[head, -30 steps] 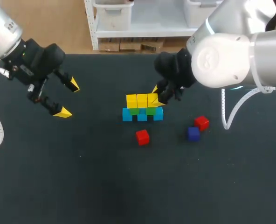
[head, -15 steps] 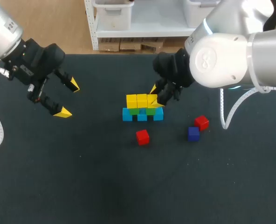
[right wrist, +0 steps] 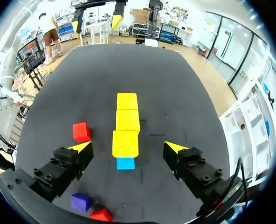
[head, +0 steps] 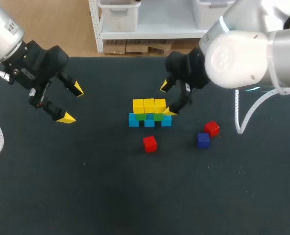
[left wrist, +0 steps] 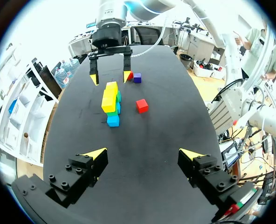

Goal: Place the blue cubes, place green cubes on the blue cubes, place the yellow cubes on the green cubes, then place the red cubes on the yellow cubes, and place purple cube on the red cubes.

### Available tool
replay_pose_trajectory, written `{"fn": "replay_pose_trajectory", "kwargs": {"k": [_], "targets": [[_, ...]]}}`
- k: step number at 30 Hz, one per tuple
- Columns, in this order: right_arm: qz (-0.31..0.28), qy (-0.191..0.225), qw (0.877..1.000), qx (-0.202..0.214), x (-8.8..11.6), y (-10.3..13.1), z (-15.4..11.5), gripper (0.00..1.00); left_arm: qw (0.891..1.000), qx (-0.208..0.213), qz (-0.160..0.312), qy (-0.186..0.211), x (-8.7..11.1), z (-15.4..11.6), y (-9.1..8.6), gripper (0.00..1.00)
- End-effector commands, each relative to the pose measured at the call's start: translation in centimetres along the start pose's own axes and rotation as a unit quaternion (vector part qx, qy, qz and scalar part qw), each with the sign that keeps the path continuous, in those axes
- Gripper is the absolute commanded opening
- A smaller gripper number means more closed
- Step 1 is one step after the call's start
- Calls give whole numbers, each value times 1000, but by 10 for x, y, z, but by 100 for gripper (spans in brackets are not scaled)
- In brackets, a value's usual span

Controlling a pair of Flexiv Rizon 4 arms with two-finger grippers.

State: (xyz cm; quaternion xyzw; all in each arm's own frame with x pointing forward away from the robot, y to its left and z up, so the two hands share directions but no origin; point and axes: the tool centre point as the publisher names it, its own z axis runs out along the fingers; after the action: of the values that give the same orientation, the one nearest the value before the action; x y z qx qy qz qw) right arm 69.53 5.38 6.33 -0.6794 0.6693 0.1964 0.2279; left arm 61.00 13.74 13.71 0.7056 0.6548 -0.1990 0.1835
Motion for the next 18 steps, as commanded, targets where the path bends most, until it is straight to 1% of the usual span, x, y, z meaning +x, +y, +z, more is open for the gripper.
{"fn": "replay_pose_trajectory", "kwargs": {"k": [1, 6, 11, 15, 16, 18], "targets": [[2, 3, 1000, 18, 10, 19, -26, 100, 1000, -1, 2, -2, 1, 0, -1, 100], [-9, 12, 999, 30, 26, 34, -47, 100, 1000, -1, 2, -2, 1, 0, -1, 100], [-49, 20, 999, 8, 47, 42, -59, 100, 1000, -1, 2, -2, 1, 0, -1, 100], [-76, 7, 997, -11, 65, 46, -66, 100, 1000, -1, 2, -2, 1, 0, -1, 100], [-88, 7, 996, -25, 69, 48, -67, 100, 1000, -1, 2, -2, 1, 0, -1, 100], [-98, 11, 995, -31, 78, 49, -70, 100, 1000, -1, 2, -2, 1, 0, -1, 100]]}}
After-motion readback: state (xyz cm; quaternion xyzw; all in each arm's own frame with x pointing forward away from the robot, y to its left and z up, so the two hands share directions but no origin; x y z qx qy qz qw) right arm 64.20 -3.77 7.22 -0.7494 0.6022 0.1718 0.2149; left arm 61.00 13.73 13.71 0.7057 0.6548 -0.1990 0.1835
